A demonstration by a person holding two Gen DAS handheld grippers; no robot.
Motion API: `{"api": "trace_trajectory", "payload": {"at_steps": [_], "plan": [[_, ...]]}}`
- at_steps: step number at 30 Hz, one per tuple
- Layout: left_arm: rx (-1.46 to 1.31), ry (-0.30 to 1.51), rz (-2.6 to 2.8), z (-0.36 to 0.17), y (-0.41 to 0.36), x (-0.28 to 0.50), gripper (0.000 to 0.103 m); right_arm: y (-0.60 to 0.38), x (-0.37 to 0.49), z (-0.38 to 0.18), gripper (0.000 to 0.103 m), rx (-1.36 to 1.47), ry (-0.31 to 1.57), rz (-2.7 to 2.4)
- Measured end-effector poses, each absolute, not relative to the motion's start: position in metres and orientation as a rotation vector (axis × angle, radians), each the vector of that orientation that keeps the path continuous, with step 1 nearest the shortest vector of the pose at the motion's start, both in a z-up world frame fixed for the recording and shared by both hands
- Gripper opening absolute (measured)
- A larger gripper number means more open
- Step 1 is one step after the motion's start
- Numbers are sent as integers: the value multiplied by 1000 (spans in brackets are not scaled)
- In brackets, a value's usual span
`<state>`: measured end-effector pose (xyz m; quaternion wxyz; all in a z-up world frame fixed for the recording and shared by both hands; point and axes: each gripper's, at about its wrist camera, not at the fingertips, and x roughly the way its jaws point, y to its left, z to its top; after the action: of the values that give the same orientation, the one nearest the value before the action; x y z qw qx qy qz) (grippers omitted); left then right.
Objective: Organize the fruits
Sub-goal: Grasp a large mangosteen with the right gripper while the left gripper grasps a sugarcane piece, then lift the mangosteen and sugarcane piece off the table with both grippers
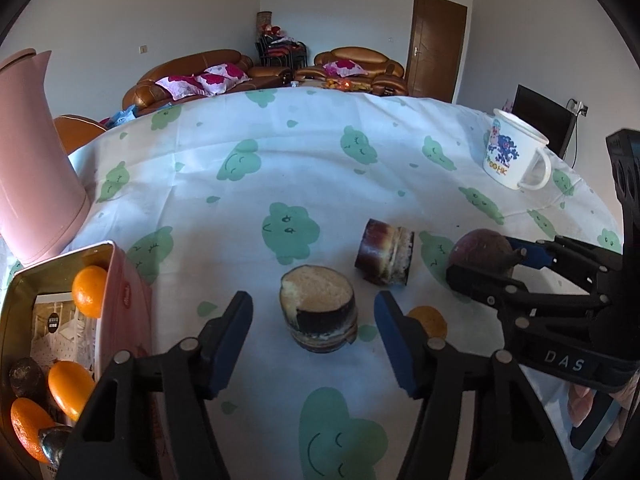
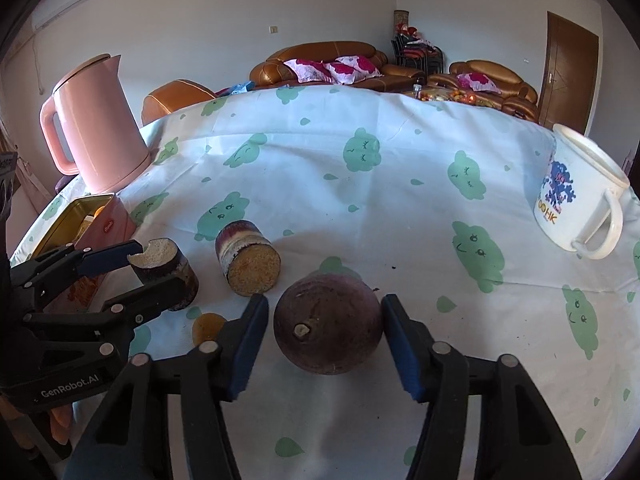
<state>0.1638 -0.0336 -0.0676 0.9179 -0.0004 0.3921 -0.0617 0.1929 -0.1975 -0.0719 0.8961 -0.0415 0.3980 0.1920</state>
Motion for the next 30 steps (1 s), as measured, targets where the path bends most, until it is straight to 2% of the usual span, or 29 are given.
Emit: {"api": "trace_trajectory", "payload": {"at_steps": [1,2,3,30], "plan": [[-6,813,-133,-68,-33,165,55,-199,193,-72,55,-76,825,402],[-12,819,-142,-69,-33,165,42,-199,193,-73,55,-72,825,404],[-15,820,-149,-69,-32,165,41,-199,192,-73,55,-75,825,404],[-34,644,-136,-47,-25,141,41,-205,167,-48,55,-64,636,431]]}}
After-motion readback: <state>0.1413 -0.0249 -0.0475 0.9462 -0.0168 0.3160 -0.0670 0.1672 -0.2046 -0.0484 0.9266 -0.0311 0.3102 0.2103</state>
